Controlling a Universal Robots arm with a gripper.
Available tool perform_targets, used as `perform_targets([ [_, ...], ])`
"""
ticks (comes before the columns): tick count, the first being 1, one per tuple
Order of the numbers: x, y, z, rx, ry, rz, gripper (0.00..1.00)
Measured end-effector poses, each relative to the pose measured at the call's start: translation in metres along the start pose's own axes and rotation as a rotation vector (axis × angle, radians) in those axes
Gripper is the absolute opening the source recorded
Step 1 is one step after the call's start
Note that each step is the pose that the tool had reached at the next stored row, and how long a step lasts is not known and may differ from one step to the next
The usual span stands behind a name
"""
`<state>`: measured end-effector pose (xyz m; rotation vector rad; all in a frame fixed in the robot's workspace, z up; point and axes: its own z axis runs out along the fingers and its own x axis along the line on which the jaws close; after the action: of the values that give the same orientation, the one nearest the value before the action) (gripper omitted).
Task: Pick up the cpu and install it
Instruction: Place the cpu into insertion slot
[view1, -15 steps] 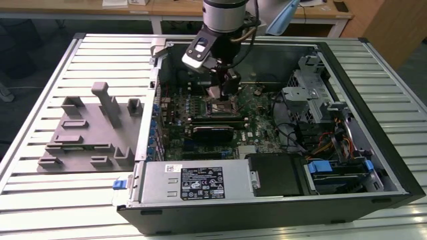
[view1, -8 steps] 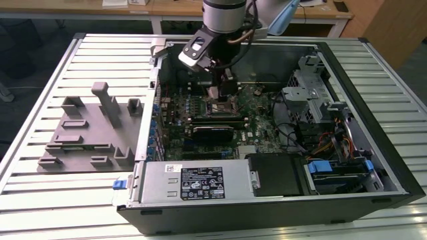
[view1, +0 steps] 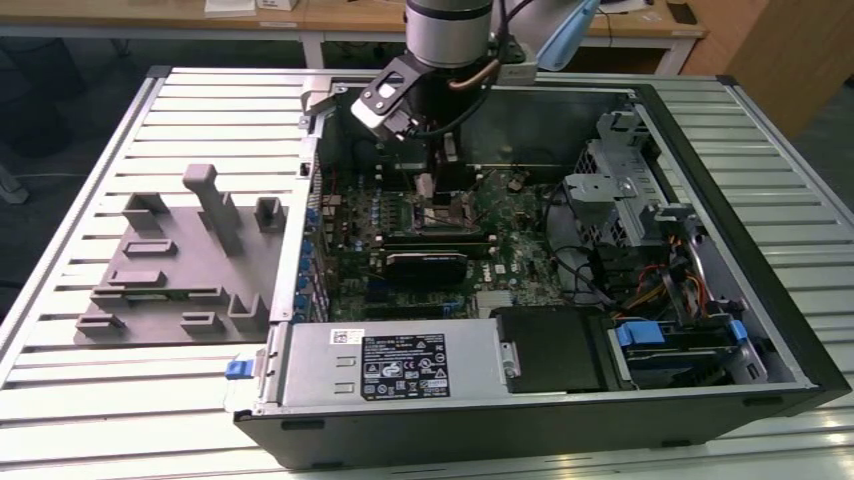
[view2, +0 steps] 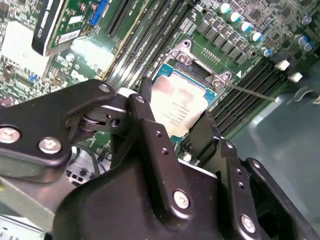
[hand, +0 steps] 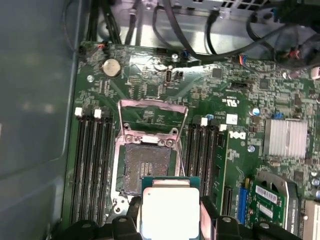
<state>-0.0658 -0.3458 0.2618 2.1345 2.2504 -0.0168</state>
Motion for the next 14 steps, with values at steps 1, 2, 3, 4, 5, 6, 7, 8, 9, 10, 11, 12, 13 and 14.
perform_targets([
  [1, 0.0001, 0.0000, 0.0003, 0.0001, 0.0000, 0.004, 0.55],
  [2, 0.0002, 0.0001, 0.0005, 0.0001, 0.0001, 0.004, 0.55],
  [3, 0.0006, 0.0001, 0.0006, 0.0002, 0.0001, 0.004, 0.55],
  [4, 0.0011, 0.0001, 0.0007, 0.0002, 0.0000, 0.005, 0.55],
  [5, 0.0018, 0.0001, 0.0009, 0.0002, -0.0001, 0.004, 0.55],
  [6, 0.0026, 0.0001, 0.0010, 0.0002, -0.0001, 0.005, 0.55],
  [7, 0.0034, 0.0002, 0.0012, 0.0002, 0.0000, 0.004, 0.55],
  [8, 0.0042, 0.0002, 0.0014, 0.0002, 0.0000, 0.004, 0.55],
  [9, 0.0052, 0.0002, 0.0015, 0.0002, 0.0000, 0.004, 0.55],
  [10, 0.0063, 0.0003, 0.0018, 0.0001, 0.0000, 0.005, 0.55],
  [11, 0.0073, 0.0004, 0.0020, 0.0001, 0.0001, 0.004, 0.55],
  [12, 0.0084, 0.0005, 0.0021, 0.0002, -0.0001, 0.005, 0.55],
  [13, 0.0094, 0.0006, 0.0022, 0.0002, -0.0001, 0.004, 0.55],
  [14, 0.0103, 0.0008, 0.0024, 0.0002, -0.0001, 0.004, 0.55],
])
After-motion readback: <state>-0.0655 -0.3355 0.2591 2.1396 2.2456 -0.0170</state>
